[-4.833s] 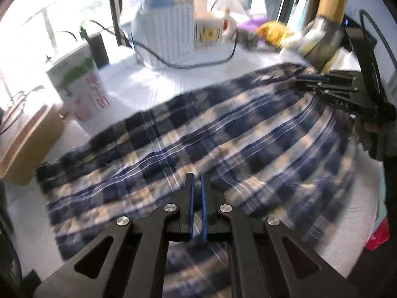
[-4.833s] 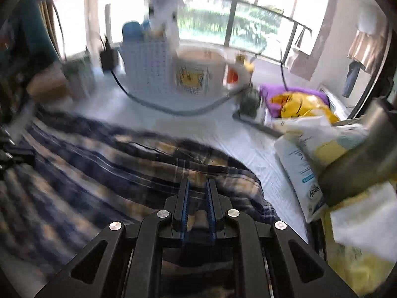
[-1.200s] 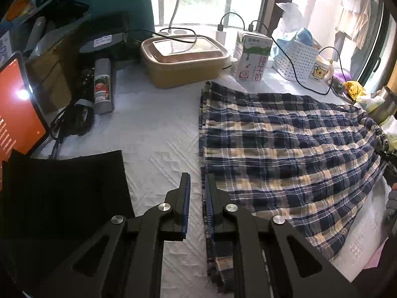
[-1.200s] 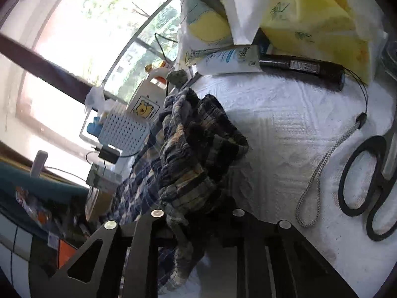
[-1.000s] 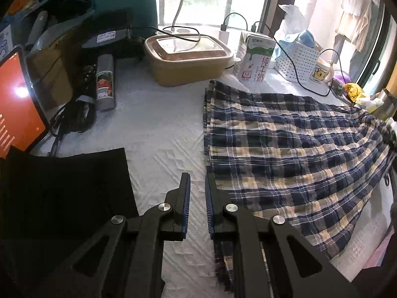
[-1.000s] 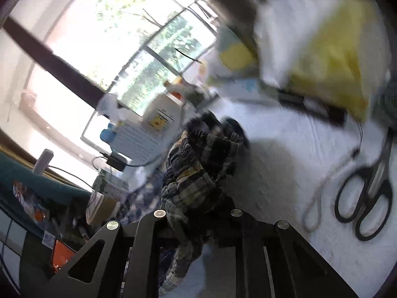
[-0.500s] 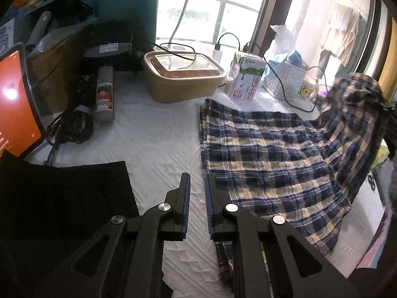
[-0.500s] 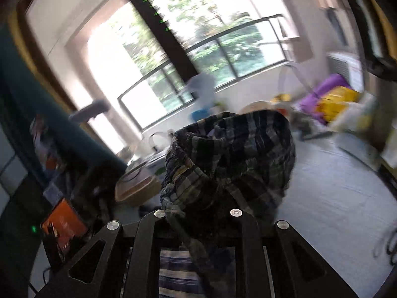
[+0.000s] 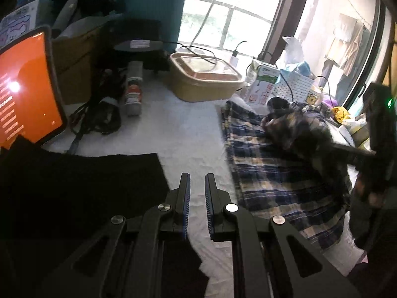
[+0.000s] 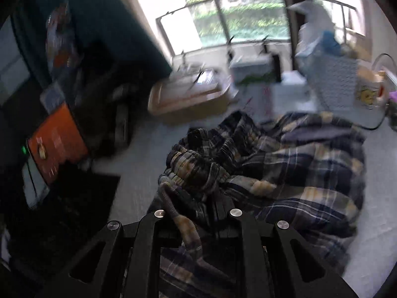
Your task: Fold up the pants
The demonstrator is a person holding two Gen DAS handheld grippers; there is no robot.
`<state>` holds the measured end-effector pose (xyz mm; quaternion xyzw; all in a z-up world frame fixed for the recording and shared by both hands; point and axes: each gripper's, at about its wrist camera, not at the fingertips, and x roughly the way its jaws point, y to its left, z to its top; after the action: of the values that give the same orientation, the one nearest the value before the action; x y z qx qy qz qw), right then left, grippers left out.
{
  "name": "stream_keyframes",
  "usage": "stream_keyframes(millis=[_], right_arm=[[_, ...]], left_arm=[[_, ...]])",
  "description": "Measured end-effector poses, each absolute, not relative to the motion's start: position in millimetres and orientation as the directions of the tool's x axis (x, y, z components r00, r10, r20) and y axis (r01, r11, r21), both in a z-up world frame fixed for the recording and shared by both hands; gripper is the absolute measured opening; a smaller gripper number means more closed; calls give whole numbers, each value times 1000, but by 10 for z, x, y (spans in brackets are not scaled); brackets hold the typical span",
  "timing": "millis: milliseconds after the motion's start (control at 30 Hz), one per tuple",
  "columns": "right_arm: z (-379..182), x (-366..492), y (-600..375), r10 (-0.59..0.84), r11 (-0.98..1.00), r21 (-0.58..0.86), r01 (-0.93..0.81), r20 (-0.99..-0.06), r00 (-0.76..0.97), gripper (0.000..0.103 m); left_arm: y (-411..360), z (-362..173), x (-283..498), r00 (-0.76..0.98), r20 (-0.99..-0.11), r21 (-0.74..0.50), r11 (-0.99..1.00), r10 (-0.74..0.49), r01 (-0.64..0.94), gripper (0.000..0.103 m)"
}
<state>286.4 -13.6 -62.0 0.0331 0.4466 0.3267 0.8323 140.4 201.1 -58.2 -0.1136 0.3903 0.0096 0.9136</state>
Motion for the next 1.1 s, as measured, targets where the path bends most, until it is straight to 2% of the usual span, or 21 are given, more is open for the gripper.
stream_keyframes(millis=[167,200,233,267,300,433,600,633,700,733,867,1067,1100], right_arm=[[-840,2721,120,523,770,268,-580,-786,330,19],[-850,2709,135,520,764,260,-591,-789,326,25],[-854,2678,154,522,751,253,-611,-793,313,35],[-862,2649,186,532,736,261,-624,-793,296,66],[-863,2619,170,549,719,277,-638,-788,276,88],[-713,2457,106,610,667,291,-686,-741,280,89],[-453,2510,-361,632,705,312,-637,-684,365,89],[-395,2530,-528,625,725,309,-616,-671,399,89],[-342,2617,-823,598,766,303,-566,-658,457,89],[-341,2659,-1001,579,790,301,-535,-654,487,89],[-485,2849,-1555,512,853,324,-409,-671,537,89],[-744,2961,-2022,478,878,353,-323,-681,555,89],[-781,2975,-2045,476,879,354,-319,-679,559,89]], left_arm=[[2016,-622,1423,684,-726,-192,975,-64,-113,11],[2002,-619,1442,683,-727,-189,976,-65,-108,11],[1985,-612,1464,683,-728,-186,977,-65,-105,11],[1967,-602,1484,683,-727,-182,978,-64,-101,11],[1940,-579,1514,686,-725,-178,979,-66,-95,11],[1855,-470,1635,698,-713,-165,983,-64,-78,12],[1580,-311,1791,716,-691,-140,990,-102,6,13],[1465,-278,1834,718,-684,-134,990,-127,48,15],[1279,-246,1905,717,-673,-136,984,-179,118,31],[1157,-243,1966,713,-667,-140,976,-216,165,32],[837,-344,2282,674,-699,-113,968,-239,225,32],[664,-678,2755,574,-781,-115,961,-245,253,31],[682,-706,2789,563,-781,-143,956,-269,258,26]])
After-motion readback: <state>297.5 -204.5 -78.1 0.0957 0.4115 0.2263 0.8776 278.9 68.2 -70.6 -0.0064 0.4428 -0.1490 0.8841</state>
